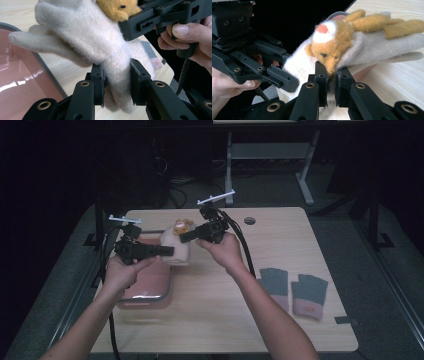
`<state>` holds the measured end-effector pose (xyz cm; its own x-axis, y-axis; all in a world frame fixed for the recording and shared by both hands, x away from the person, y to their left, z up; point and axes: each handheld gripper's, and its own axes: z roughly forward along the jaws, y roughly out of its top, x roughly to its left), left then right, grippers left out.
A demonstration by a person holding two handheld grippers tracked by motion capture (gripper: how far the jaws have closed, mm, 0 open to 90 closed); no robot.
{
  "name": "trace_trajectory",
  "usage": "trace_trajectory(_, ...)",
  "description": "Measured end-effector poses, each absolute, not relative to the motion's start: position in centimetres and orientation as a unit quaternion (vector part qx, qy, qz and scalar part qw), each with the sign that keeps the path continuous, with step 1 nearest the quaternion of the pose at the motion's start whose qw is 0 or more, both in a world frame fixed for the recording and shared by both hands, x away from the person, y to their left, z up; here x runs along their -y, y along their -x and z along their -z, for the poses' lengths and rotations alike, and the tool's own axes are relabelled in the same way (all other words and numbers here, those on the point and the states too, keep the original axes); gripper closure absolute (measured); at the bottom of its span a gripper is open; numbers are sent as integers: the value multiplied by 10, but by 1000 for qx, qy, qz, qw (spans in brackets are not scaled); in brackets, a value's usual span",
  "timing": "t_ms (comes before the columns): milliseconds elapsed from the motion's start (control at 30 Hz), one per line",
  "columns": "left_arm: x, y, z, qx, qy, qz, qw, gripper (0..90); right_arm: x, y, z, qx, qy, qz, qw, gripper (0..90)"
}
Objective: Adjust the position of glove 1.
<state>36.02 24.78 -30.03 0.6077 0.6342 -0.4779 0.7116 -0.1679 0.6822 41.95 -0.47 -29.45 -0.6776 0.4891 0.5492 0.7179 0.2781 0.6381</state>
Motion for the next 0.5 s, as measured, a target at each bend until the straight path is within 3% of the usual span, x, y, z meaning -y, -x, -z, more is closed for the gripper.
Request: trace_trajectory(500, -272, -358, 298, -453, -756, 34, 471, 685, -21, -425, 294, 791, 371, 468, 134, 827)
